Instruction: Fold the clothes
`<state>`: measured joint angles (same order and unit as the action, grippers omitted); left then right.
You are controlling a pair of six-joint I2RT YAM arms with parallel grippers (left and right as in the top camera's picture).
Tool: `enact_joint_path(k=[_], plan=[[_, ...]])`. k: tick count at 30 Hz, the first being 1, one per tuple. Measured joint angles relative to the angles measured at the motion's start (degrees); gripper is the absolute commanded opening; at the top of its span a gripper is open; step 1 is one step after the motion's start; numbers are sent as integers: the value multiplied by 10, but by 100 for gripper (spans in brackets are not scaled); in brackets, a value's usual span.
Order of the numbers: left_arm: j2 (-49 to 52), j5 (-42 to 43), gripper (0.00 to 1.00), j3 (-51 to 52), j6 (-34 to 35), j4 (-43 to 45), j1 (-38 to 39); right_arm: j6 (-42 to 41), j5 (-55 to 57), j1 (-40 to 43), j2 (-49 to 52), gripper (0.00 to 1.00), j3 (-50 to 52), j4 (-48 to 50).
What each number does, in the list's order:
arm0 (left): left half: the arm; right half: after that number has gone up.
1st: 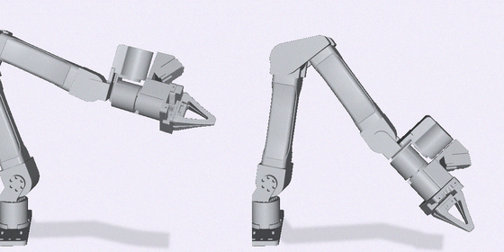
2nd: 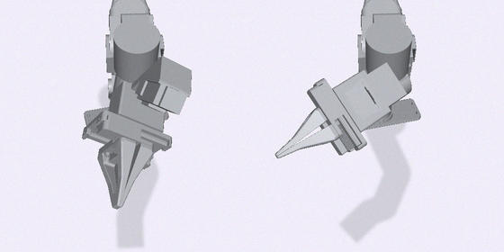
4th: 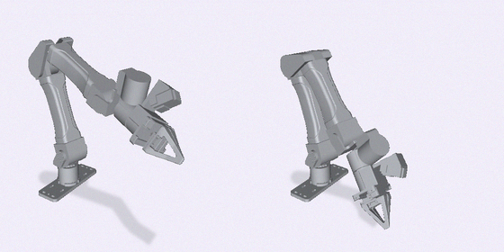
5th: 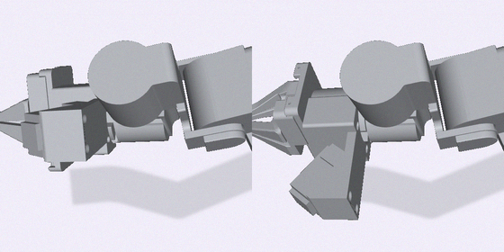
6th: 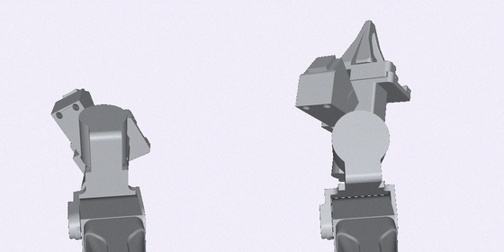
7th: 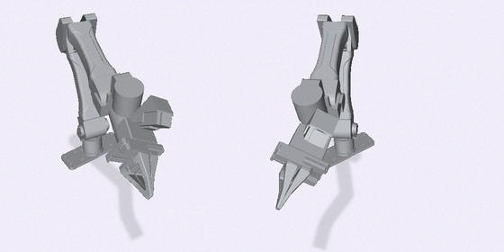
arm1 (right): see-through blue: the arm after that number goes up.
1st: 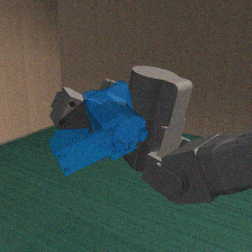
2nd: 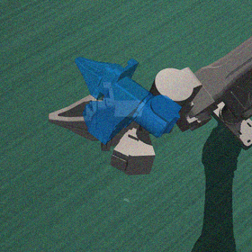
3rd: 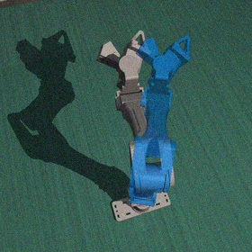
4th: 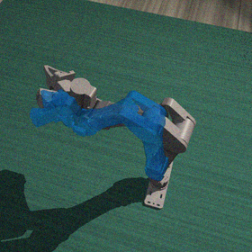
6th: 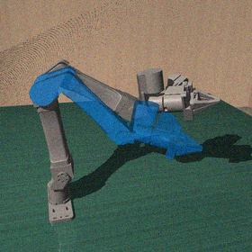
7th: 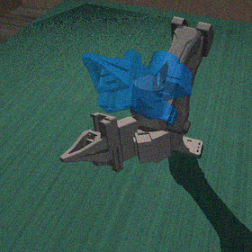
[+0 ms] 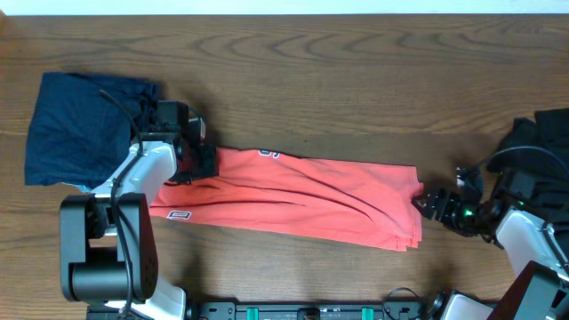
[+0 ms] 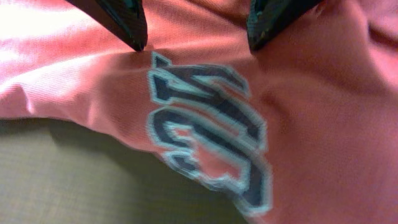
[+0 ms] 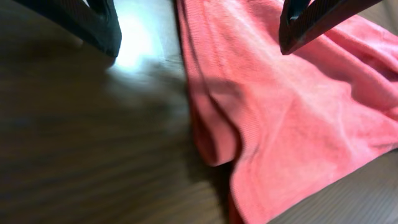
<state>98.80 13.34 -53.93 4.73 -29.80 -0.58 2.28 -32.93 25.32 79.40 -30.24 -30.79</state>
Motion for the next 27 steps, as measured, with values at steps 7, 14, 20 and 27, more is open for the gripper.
enact_joint_path(k=[7,14,20,27], plan=[[-109,9,65,-17,1,-73,-2,11,-10,-63,0,67,12,32],[-254,13,66,-35,2,-74,-2,14,-18,-88,10,63,14,39],[-291,13,66,-35,2,-78,-2,56,-73,-89,36,50,14,41],[-293,13,66,-35,2,-96,-2,72,-73,-90,60,26,15,49]])
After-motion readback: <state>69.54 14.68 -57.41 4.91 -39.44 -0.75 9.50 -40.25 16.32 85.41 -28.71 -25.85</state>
